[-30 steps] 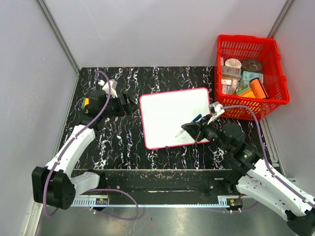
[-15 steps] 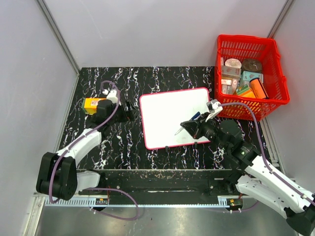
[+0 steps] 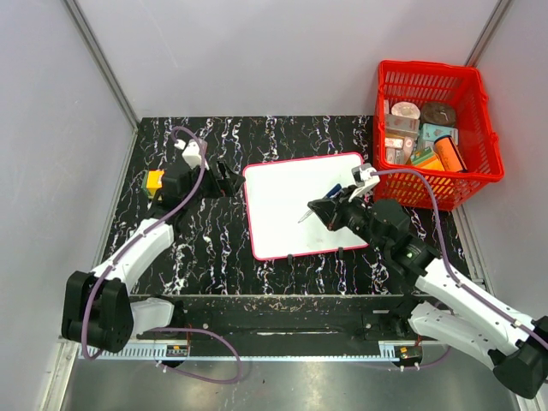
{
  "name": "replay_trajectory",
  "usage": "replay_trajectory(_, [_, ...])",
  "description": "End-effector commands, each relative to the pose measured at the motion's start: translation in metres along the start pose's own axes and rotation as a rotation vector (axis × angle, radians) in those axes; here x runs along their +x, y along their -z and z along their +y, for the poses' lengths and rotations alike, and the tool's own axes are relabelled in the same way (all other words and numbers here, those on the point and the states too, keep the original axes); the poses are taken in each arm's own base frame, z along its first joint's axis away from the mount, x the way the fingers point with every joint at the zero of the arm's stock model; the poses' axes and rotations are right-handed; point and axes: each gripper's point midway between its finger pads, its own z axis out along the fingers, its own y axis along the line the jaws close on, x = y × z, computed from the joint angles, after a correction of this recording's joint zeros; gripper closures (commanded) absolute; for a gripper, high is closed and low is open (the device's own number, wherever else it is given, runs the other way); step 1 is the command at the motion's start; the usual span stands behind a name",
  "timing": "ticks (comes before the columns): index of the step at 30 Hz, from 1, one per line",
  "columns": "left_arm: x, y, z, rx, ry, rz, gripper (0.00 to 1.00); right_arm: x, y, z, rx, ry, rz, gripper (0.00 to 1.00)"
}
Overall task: Write a sentence on the whiteboard
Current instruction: Hold the whiteboard on the whiteboard stand.
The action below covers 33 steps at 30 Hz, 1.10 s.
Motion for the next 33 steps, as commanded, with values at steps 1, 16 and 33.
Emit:
replay_trajectory(1, [-0.029, 0.008, -0.028, 0.111, -0.033, -0.068, 0.01, -0.044, -0.005, 0.022, -0.065, 0.017, -0.138, 1.00])
replay_trajectory(16, [-0.054, 0.009, -0.056, 0.213, -0.037, -0.096, 0.01, -0.063, -0.026, 0.015, -0.026, 0.035, -0.137, 1.00])
replay_trajectory(33, [-0.010, -0.012, -0.040, 0.261, -0.084, 0.032, 0.02, -0.061, -0.033, -0.005, -0.018, 0.047, -0.158, 1.00])
